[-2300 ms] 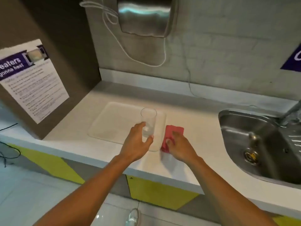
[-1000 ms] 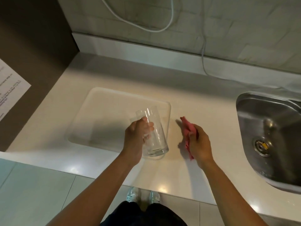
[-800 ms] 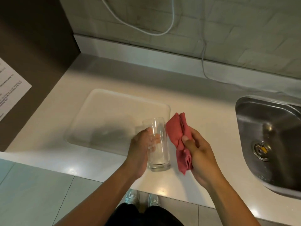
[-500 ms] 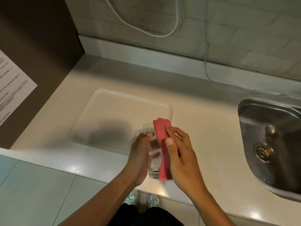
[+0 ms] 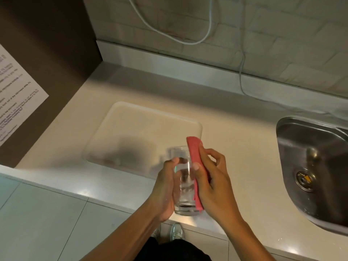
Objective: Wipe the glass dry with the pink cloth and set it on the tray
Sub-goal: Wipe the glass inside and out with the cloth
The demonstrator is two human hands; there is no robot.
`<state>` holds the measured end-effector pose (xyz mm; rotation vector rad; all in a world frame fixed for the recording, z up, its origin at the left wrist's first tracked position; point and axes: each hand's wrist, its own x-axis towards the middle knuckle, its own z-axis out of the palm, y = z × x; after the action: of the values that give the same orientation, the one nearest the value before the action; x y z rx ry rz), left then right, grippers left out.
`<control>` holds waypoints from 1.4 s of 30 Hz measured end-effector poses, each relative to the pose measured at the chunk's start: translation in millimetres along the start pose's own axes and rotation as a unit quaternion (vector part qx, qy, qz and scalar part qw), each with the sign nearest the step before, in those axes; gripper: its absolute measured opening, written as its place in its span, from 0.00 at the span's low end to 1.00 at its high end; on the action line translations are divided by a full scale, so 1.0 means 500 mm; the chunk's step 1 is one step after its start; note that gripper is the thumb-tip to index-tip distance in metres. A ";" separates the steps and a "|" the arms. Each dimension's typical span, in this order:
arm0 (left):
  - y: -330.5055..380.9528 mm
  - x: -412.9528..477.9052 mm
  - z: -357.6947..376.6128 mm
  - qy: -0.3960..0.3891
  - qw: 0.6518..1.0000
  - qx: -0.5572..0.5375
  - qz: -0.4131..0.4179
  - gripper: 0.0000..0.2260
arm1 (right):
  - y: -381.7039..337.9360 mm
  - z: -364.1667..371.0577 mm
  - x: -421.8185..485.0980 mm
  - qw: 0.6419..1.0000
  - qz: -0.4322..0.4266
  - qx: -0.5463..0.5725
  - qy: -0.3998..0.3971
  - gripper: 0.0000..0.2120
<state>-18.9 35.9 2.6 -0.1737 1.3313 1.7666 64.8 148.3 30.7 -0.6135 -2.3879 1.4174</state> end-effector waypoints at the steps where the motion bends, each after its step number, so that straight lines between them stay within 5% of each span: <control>1: 0.001 -0.001 0.002 0.008 1.000 -0.003 -0.001 0.29 | -0.005 0.001 0.010 1.000 -0.002 -0.008 0.002 0.22; 7: 0.032 0.020 -0.003 0.039 0.999 0.005 0.009 0.27 | 0.000 0.010 -0.028 0.994 -0.075 -0.073 -0.029 0.22; 12: 0.023 0.011 0.012 0.013 1.000 -0.005 0.000 0.30 | -0.017 0.004 0.021 0.999 -0.016 -0.043 0.007 0.23; 17: 0.035 0.012 -0.012 0.030 0.999 0.005 0.018 0.30 | 0.006 0.006 -0.046 0.988 -0.095 -0.109 -0.060 0.24; 22: -0.004 0.000 -0.007 0.009 1.000 0.007 0.007 0.29 | -0.002 0.001 -0.001 0.999 -0.027 -0.034 -0.020 0.24; 28: 0.013 0.010 -0.012 0.036 0.999 0.004 0.004 0.30 | 0.008 0.012 -0.055 0.992 -0.069 -0.075 -0.068 0.23; 32: -0.002 0.004 0.005 0.020 1.000 0.005 0.007 0.32 | -0.001 -0.004 0.009 0.999 -0.010 -0.033 -0.012 0.23; 37: 0.021 0.021 -0.002 0.039 0.999 -0.011 0.021 0.30 | 0.003 0.006 -0.040 0.988 -0.089 -0.112 -0.048 0.24; 42: 0.001 0.014 0.009 0.003 1.000 -0.007 0.030 0.28 | -0.011 -0.005 0.000 1.000 -0.022 -0.014 -0.012 0.24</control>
<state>-21.6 43.3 0.7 -0.1485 1.3406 1.8284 65.0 147.8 36.5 -0.5512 -2.4282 1.3817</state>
